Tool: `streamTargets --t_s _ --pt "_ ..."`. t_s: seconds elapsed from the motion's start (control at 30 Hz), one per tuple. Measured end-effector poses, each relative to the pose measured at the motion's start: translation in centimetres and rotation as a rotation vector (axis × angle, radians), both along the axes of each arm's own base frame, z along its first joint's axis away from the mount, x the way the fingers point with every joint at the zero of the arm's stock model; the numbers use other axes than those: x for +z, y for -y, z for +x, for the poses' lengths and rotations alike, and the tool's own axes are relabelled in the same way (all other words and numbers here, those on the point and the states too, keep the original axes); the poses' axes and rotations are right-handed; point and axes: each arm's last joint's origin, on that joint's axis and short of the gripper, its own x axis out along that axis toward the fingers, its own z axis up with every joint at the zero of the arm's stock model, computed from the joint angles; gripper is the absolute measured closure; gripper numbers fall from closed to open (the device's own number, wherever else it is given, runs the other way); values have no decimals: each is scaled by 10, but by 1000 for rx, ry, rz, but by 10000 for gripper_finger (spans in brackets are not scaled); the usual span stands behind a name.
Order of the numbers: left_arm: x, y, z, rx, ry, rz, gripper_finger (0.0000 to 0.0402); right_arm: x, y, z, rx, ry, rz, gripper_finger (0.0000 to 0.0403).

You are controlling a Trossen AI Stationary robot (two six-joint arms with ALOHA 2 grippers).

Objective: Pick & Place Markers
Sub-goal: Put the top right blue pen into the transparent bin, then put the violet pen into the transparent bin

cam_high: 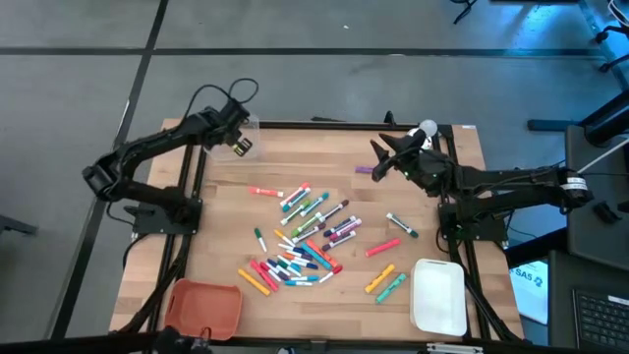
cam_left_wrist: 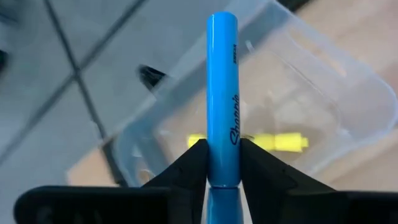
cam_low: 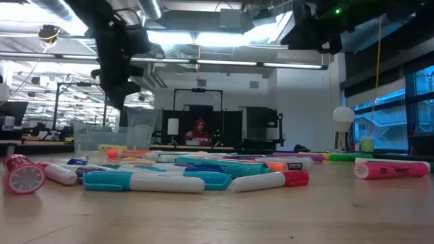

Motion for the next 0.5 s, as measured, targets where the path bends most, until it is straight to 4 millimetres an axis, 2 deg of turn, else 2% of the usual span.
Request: streamTargets --t_s 0.13,0.3,0.4,0.5 --pt "-7 -7 -3 -11 32 -73 294 2 0 0 1 15 -4 244" --pt "-9 -8 2 -57 13 -67 264 5 -4 2 87 37 -24 244" --pt "-5 -9 13 -126 67 -1 250 7 -6 2 94 46 -27 244" --pt "2 -6 40 -274 208 83 243 11 -9 -4 72 68 -21 244"
